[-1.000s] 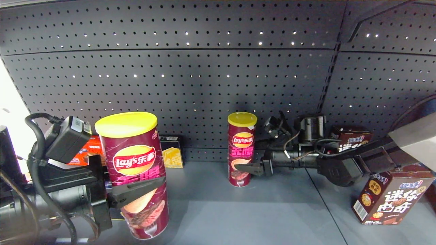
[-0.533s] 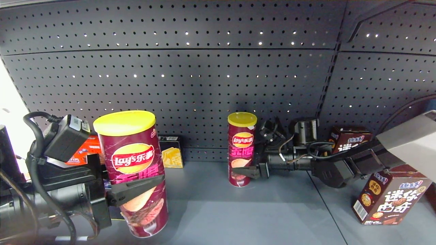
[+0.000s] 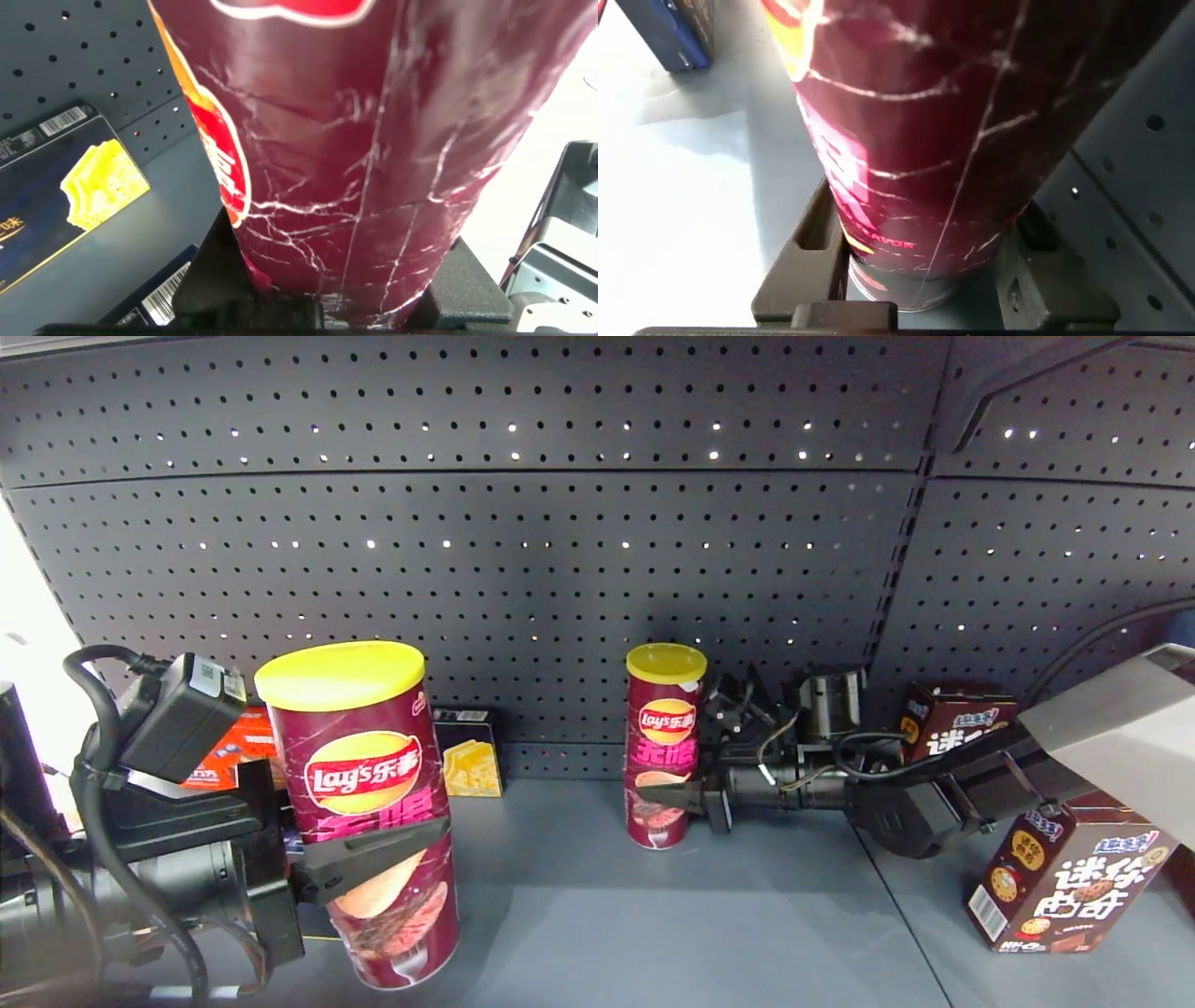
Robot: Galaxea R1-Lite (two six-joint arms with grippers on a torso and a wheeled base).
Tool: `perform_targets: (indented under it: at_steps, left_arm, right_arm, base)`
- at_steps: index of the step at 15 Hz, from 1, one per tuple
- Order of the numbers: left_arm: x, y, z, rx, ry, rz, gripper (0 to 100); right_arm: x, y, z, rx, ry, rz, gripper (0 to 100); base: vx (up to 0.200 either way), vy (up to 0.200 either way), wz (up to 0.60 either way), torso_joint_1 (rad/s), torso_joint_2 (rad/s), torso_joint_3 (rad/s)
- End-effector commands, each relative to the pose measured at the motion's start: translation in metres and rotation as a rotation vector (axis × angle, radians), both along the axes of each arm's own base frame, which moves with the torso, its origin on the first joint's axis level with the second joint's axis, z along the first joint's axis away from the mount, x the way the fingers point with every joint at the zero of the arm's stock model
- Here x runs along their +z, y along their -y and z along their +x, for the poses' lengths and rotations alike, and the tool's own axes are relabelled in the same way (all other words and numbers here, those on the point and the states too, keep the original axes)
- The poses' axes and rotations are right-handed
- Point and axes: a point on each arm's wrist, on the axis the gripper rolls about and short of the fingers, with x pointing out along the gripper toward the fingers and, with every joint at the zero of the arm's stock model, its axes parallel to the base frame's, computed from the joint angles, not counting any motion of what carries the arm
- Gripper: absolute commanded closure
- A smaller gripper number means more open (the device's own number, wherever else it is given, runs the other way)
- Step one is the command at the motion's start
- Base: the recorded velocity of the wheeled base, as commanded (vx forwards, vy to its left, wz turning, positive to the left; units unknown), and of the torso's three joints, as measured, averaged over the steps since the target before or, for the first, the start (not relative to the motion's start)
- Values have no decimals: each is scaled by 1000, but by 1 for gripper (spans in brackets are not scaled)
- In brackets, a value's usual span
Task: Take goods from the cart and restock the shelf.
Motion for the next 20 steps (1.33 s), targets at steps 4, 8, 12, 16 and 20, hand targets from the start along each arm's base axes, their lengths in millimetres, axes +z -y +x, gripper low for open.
perform_targets:
  at_steps: [4, 8, 12, 16, 20]
  left_arm:
    - [4, -5, -3, 20, 20, -5, 100]
    - [8, -5, -7, 17, 42, -11, 100]
    - [10, -6, -11, 17, 52, -14, 100]
    - [10, -8, -17, 23, 57, -21, 100]
    - [10, -8, -17, 21, 57, -21, 100]
  right_arm:
    - [22, 8, -27, 0, 13, 2, 100]
    - [33, 9, -55, -35, 6, -34, 100]
    - [37, 11, -88, -44, 8, -52, 100]
    - [40, 11, -127, -31, 28, -62, 100]
    - [34, 9, -156, -26, 1, -37, 100]
  base:
    - [0, 0, 0, 0, 0, 0]
    - [0, 0, 0, 0, 0, 0]
    - [0, 0, 0, 0, 0, 0]
    - [0, 0, 0, 0, 0, 0]
    - [0, 0, 0, 0, 0, 0]
